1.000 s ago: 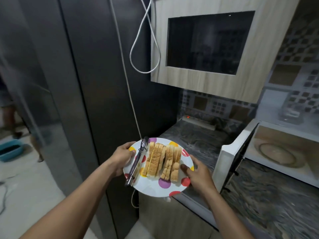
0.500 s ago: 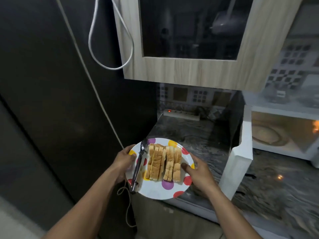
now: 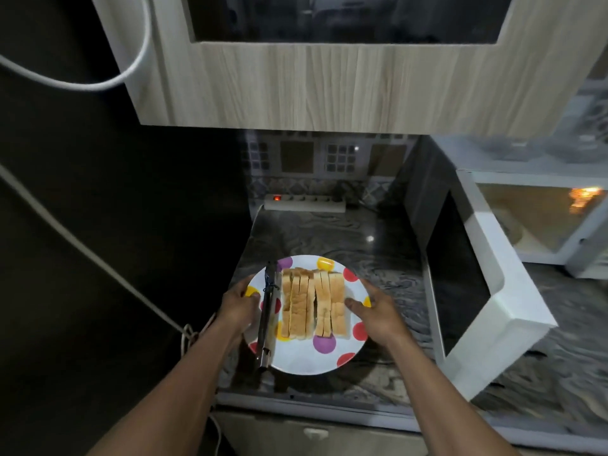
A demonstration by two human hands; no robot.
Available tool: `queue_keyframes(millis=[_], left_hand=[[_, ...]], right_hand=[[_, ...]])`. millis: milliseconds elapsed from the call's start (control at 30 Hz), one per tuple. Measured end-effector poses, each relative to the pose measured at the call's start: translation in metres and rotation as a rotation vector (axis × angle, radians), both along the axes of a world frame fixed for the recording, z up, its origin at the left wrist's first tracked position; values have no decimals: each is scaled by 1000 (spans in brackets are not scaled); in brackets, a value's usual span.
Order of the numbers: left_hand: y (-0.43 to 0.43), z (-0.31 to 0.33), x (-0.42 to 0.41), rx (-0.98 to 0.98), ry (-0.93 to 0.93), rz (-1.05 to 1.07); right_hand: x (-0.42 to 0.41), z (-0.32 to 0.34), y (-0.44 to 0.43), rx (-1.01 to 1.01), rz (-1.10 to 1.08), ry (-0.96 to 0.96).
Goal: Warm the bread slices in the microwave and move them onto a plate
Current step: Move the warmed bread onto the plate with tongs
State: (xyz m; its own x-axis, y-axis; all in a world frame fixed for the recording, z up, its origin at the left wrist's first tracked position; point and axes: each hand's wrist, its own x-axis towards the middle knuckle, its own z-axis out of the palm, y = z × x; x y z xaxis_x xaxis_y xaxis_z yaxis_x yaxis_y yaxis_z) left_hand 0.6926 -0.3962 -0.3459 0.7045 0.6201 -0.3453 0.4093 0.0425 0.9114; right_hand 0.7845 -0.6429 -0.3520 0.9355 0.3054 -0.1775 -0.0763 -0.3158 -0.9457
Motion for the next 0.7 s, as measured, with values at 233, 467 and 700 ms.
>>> queue_keyframes(millis=[233,467,700], left_hand=[[26,-39,39,127,76,-50],[25,-43,64,252,122,-59],[28,-59,81,356,191,-100]], right_hand=[[25,-25,15,-76,-41,-1],[45,-40,20,-170,-63,-14],[59,-55,18,-276,-63,-33]])
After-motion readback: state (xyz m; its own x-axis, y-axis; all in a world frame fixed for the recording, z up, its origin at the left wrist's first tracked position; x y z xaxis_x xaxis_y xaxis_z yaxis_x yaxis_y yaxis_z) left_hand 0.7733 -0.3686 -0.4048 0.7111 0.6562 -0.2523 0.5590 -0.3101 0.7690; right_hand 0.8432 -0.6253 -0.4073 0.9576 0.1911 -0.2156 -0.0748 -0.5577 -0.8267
